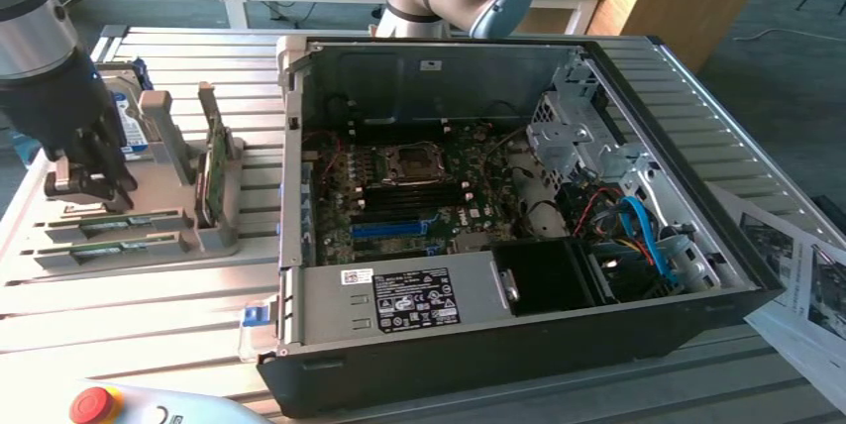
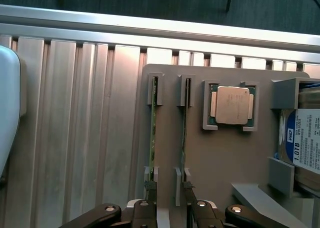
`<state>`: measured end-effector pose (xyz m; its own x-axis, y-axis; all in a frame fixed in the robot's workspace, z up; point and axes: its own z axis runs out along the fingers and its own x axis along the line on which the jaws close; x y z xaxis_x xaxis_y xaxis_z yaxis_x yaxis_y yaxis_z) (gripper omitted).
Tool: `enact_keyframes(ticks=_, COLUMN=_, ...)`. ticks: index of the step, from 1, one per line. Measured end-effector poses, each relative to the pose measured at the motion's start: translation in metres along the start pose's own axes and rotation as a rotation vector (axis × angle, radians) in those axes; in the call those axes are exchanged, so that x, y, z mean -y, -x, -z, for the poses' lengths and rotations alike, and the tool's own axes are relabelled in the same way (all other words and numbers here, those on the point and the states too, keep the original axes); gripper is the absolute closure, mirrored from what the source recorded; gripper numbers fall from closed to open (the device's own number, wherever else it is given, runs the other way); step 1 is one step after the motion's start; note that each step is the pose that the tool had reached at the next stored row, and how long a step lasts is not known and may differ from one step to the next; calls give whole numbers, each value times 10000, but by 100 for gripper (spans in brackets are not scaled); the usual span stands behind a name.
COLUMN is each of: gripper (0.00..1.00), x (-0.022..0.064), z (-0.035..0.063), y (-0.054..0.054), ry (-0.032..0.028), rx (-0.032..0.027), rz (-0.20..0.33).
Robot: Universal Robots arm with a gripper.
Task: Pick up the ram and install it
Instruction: 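Pick up the ram and move it above insertion slot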
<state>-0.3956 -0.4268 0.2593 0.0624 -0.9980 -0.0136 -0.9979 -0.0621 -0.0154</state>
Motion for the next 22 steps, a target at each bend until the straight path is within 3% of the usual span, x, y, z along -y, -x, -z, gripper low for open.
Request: enact_keyframes(ticks=22, gripper=68, x=-12, z=-154, y=-2, ry=3, rx=-2, rz=0)
